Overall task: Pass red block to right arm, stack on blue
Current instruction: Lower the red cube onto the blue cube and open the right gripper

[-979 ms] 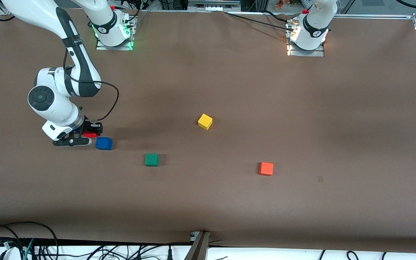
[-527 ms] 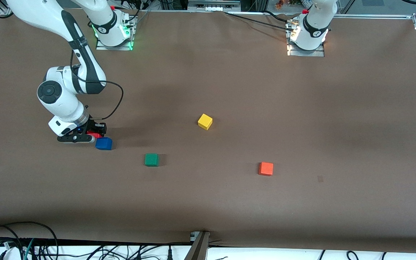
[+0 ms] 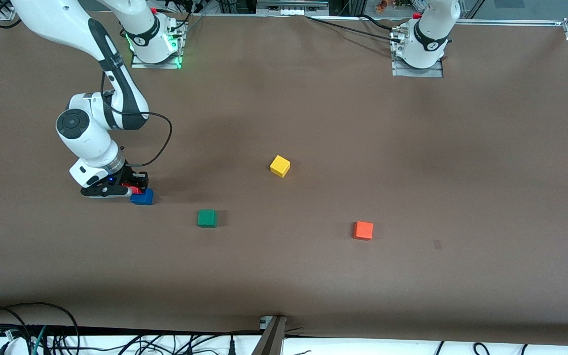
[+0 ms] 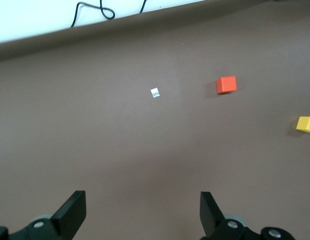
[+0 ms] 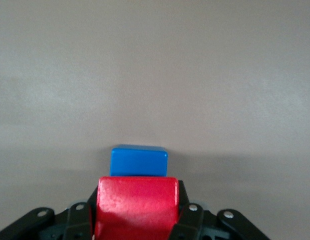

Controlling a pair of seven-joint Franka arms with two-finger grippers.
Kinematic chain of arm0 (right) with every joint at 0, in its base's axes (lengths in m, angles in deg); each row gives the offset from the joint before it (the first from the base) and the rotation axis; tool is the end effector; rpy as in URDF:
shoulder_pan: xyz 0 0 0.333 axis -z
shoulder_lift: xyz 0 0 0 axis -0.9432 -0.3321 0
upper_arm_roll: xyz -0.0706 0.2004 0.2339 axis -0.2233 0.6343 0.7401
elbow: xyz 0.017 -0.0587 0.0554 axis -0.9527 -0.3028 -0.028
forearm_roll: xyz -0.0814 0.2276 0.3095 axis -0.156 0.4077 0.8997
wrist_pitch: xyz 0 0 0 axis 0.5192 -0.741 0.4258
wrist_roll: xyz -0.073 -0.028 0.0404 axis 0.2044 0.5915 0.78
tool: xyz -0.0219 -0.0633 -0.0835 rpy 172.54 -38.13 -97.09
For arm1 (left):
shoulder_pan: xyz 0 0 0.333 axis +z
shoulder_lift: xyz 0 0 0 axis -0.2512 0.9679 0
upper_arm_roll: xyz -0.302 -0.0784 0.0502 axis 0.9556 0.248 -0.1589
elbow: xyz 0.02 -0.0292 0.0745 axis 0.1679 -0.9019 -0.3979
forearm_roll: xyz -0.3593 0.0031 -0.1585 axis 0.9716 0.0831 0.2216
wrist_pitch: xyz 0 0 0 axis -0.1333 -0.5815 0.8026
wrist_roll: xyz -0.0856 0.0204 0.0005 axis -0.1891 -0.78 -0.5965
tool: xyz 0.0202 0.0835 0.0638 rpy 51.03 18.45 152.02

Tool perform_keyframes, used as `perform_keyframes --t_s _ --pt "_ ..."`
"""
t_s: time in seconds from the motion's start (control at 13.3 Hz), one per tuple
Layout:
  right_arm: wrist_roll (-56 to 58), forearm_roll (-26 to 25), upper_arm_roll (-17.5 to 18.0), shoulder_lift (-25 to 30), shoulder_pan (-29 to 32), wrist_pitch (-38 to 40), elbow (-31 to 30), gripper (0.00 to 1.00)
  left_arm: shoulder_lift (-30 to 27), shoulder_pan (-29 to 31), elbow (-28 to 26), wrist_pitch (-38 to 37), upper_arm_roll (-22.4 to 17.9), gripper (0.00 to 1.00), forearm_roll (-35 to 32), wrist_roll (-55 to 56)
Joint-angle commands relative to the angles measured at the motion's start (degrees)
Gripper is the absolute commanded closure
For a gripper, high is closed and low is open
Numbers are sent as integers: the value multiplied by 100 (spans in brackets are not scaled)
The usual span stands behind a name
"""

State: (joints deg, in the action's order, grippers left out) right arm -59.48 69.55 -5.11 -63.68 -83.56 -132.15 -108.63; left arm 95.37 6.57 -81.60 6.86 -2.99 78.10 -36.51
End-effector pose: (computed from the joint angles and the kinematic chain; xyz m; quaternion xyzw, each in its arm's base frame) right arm 0.5758 0.0582 0.2342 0.9950 0.0225 0.0924 0.0302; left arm 0.5848 0.0472 0.7186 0.9942 -0.0989 0.0318 0.0295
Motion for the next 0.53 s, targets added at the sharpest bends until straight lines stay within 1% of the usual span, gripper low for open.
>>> perform_keyframes --t_s 0.0,0.23,0.3,0.38,0.45 --pt "-141 2 11 -72 -14 -197 -13 100 -685 24 -580 -117 -21 0 67 494" --pt "-106 2 2 -81 -14 -276 -13 100 -1195 33 -1168 -127 75 0 85 608" --pt "-36 2 2 -81 -14 -267 -5 77 -1249 24 -1283 -127 93 0 85 783" --pt "-1 2 2 -81 -14 -267 39 27 -1310 -98 -1380 -101 23 0 85 933" --pt "34 -7 2 -64 -14 -258 92 0 -1459 -464 -1668 -40 -221 0 76 1039"
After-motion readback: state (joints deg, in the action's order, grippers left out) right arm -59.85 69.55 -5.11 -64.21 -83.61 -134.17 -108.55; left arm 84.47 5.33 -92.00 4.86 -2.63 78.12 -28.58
